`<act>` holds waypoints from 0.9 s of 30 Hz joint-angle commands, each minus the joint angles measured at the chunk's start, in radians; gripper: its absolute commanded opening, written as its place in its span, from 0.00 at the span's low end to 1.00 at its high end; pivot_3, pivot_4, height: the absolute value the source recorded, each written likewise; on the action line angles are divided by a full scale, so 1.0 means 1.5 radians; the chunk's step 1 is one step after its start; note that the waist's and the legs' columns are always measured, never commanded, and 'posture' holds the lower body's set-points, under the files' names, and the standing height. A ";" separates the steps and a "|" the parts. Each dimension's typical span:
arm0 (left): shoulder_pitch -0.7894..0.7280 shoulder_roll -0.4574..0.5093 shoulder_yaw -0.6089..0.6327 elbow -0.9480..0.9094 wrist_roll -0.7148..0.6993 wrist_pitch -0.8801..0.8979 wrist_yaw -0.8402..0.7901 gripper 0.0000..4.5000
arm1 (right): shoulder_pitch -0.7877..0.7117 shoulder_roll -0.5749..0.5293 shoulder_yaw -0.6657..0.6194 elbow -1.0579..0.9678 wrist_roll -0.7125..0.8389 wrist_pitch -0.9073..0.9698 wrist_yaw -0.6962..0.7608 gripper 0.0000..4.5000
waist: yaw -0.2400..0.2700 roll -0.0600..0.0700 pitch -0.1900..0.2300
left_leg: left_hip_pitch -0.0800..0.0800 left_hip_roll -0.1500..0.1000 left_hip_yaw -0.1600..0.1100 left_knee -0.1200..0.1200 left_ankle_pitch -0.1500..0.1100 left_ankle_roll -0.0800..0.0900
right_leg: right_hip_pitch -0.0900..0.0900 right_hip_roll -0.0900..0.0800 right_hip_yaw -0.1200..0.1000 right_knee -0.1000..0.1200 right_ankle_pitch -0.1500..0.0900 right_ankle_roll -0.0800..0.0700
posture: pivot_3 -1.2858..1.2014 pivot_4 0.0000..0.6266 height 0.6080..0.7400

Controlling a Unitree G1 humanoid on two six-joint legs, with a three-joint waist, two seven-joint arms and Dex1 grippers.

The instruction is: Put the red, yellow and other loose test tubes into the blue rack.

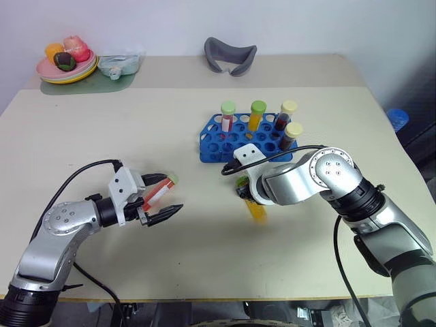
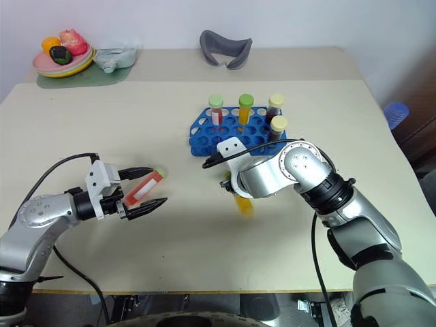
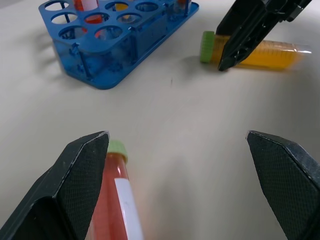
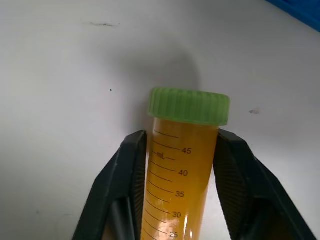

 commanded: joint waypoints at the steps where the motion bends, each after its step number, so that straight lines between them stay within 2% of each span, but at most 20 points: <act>1: -0.010 0.008 0.011 -0.025 -0.010 0.009 0.000 1.00 | 0.008 0.010 -0.014 0.004 0.002 -0.003 -0.011 0.49 | -0.002 0.000 0.000 | 0.000 0.000 0.000 0.000 0.000 0.000 | 0.000 0.000 0.000 0.000 0.000 0.000 | 0.52 0.24 1.00; 8: -0.017 0.007 0.010 -0.019 -0.006 0.011 -0.002 1.00 | 0.024 0.029 -0.040 0.005 0.002 -0.008 -0.028 0.49 | -0.006 0.000 0.000 | 0.000 0.000 0.000 0.000 0.000 0.000 | 0.000 0.000 0.000 0.000 0.000 0.000 | 0.52 0.24 1.00; 9: -0.016 0.006 0.010 -0.015 -0.004 0.007 -0.003 1.00 | 0.024 0.030 -0.043 0.005 0.002 -0.007 -0.030 0.37 | -0.007 0.000 0.000 | 0.000 0.000 0.000 0.000 0.000 0.000 | 0.000 0.000 0.000 0.000 0.000 0.000 | 0.52 0.24 1.00; 11: -0.011 0.004 0.011 -0.001 0.000 -0.008 -0.010 1.00 | 0.020 0.031 -0.046 0.004 0.002 -0.006 -0.031 0.22 | -0.009 0.000 0.000 | 0.000 0.000 0.000 0.000 0.000 0.000 | 0.000 0.000 0.000 0.000 0.000 0.000 | 0.52 0.24 1.00; 16: 0.001 0.002 0.014 0.026 0.007 -0.040 -0.023 1.00 | 0.002 0.029 -0.056 -0.003 0.002 -0.006 -0.021 0.22 | -0.014 0.000 0.000 | 0.000 0.000 0.000 0.000 0.000 0.000 | 0.000 0.000 0.000 0.000 0.000 0.000 | 0.52 0.24 1.00; 21: 0.017 -0.003 0.018 0.036 0.013 -0.064 -0.024 1.00 | -0.048 0.016 -0.119 -0.058 0.002 -0.030 0.096 0.22 | -0.014 0.001 0.000 | 0.000 0.000 0.000 0.000 0.000 0.000 | -0.001 0.000 0.000 0.000 0.000 0.000 | 0.52 0.24 1.00; 23: 0.027 -0.006 0.023 0.039 0.013 -0.073 -0.023 1.00 | -0.043 0.015 -0.181 -0.120 -0.050 -0.074 0.171 0.22 | -0.014 0.001 0.000 | 0.000 0.000 0.000 -0.001 0.000 0.000 | -0.001 0.000 0.000 0.000 0.000 0.000 | 0.52 0.24 1.00; 24: 0.032 -0.008 0.025 0.040 0.013 -0.078 -0.022 1.00 | -0.030 0.021 -0.217 -0.161 -0.113 -0.111 0.234 0.22 | -0.013 0.001 0.000 | -0.001 0.000 0.000 -0.001 0.000 0.000 | -0.001 0.000 0.000 0.000 0.000 0.000 | 0.52 0.24 1.00; 25: 0.035 -0.011 0.027 0.042 0.013 -0.083 -0.020 1.00 | -0.018 0.022 -0.239 -0.199 -0.185 -0.145 0.301 0.22 | -0.013 0.001 0.000 | -0.001 0.000 0.000 -0.001 0.000 0.000 | -0.001 0.000 0.000 -0.001 0.000 0.000 | 0.52 0.24 1.00; 27: 0.036 -0.022 0.029 0.045 0.011 -0.090 -0.013 1.00 | 0.000 -0.014 -0.225 -0.274 -0.381 -0.210 0.429 0.22 | -0.011 0.001 0.000 | -0.001 0.000 0.000 -0.001 0.000 0.000 | -0.001 0.000 0.000 -0.001 0.000 0.000 | 0.52 0.24 1.00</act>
